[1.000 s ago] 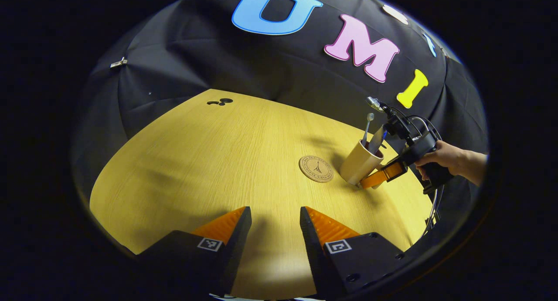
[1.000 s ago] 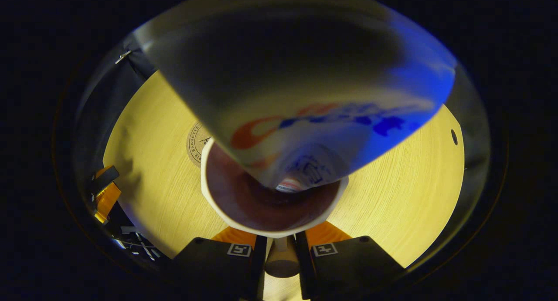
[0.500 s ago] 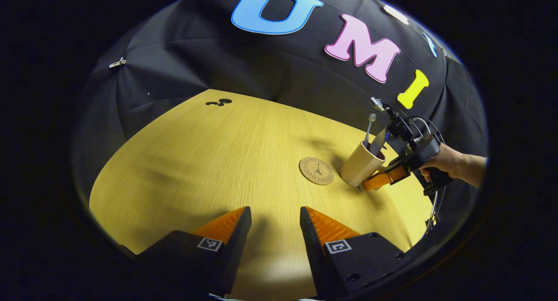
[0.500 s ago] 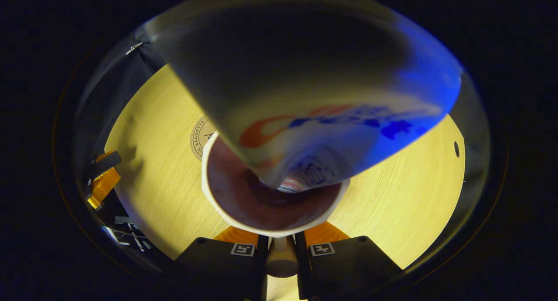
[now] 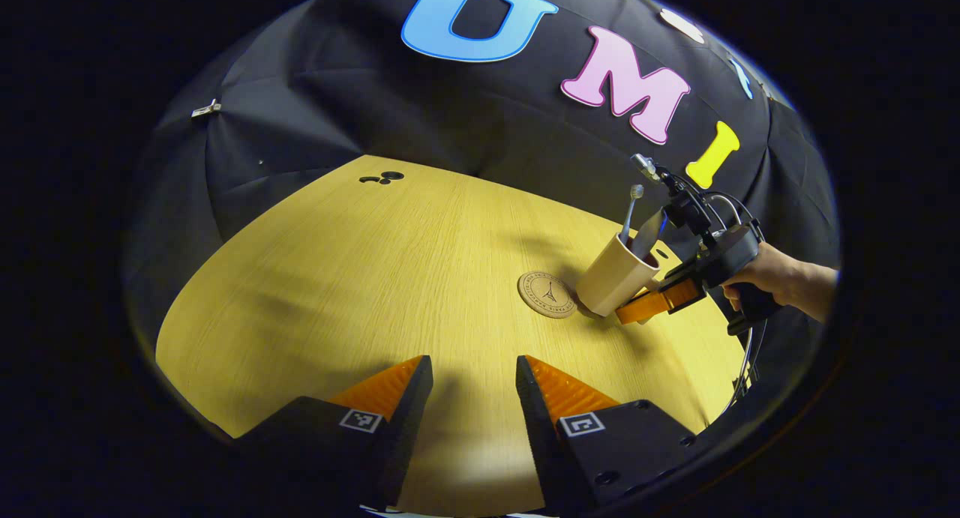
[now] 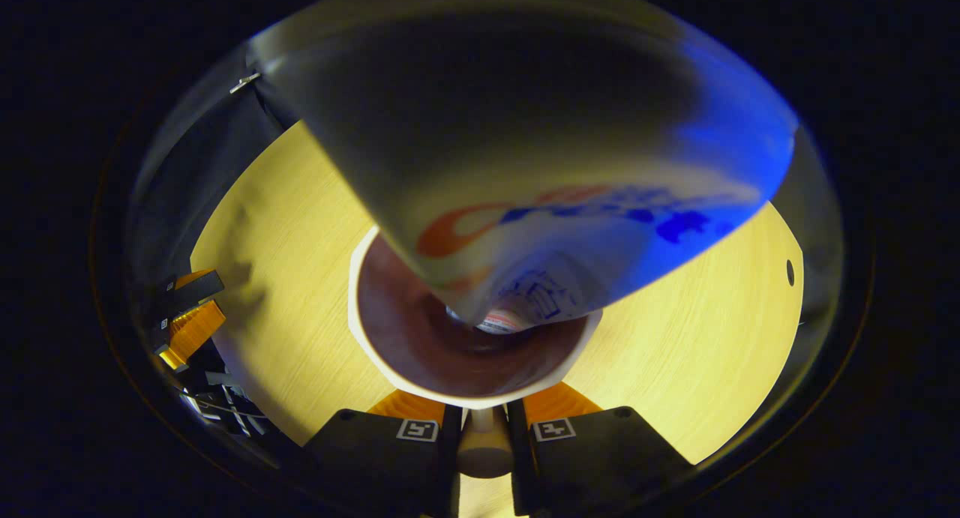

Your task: Put the toothbrush and toothpaste on the desktop into the cup, then pick up the cup and place it on the coaster on the desktop.

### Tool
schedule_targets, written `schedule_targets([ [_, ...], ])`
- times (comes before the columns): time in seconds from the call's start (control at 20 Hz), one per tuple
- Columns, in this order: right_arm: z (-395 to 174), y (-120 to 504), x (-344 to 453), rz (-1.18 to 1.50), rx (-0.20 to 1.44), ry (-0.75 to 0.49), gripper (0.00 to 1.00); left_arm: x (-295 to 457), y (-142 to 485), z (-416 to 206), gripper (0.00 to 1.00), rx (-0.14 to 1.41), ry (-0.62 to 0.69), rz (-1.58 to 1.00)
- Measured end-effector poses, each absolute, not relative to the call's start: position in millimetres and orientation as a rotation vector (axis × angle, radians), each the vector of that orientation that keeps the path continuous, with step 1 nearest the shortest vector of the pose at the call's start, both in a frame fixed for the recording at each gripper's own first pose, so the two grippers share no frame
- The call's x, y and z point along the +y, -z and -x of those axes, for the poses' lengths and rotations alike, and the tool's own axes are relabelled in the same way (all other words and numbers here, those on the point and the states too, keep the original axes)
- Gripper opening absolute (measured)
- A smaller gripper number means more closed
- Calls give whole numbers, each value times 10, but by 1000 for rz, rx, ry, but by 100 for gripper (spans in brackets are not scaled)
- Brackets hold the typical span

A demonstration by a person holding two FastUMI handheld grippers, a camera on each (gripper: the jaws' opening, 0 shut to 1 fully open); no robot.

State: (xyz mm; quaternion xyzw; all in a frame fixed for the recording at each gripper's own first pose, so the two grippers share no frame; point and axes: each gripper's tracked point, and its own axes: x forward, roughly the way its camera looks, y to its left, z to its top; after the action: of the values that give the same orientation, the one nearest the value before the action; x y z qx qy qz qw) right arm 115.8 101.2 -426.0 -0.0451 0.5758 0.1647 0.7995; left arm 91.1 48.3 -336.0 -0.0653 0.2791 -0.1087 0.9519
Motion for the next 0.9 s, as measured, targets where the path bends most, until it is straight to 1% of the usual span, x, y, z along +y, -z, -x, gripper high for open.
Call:
schedule_targets([
  [0.6,-1418,4190,1557,143,1233,-444,30,674,3356,-858,71,565,173,169],
  [0.9,-1422,4227,1623,170,1256,-449,31,740,3377,-852,71,565,159,186],
])
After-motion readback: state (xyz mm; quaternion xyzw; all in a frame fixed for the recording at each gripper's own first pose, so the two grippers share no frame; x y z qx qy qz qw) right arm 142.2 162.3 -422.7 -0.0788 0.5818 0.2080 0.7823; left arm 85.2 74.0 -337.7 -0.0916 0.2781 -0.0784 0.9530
